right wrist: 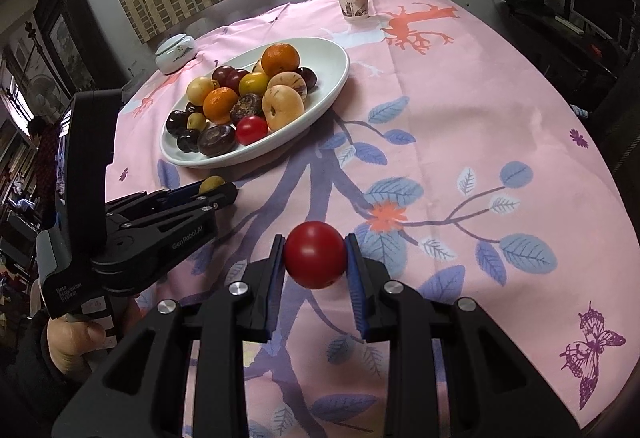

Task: Organize fruits
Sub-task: 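Grasp the small yellow-green plum with the left tool while the right tool holds the tomato, then carry the tomato and plum onto the white plate and open both tools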

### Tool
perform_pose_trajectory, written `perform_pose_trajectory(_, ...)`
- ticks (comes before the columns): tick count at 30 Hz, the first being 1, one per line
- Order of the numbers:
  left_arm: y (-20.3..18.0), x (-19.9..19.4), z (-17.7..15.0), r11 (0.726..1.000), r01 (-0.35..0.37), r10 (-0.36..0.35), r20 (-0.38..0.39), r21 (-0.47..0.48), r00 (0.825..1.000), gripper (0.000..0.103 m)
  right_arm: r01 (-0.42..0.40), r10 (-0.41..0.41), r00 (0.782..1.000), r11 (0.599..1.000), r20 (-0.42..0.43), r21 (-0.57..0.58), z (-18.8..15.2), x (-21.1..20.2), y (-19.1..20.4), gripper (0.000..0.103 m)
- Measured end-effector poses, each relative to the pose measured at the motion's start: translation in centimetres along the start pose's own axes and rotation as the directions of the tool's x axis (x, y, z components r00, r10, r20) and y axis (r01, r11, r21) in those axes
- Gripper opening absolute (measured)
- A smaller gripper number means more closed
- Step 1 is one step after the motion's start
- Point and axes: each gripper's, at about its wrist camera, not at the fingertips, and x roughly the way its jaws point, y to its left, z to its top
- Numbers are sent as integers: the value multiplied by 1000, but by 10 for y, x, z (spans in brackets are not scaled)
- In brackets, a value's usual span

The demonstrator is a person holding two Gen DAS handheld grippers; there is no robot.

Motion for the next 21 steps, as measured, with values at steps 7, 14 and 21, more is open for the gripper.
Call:
perform_pose_trajectory(7, 17, -21, -14, 997, 62, -63, -4, -41, 998, 26, 14, -14, 1000, 1000, -4, -18, 2, -1, 14, 30)
perform_pose_trajectory(14, 52, -66, -27, 993, 94, -91, 50, -76, 995, 26, -22, 20, 999, 999, -30, -40, 8, 11, 39, 30)
perform_pose_trajectory(21, 79, -79, 22, 996, 51, -44, 95, -79, 995, 26, -29, 29, 1000, 989, -1, -146, 52, 21, 75, 30)
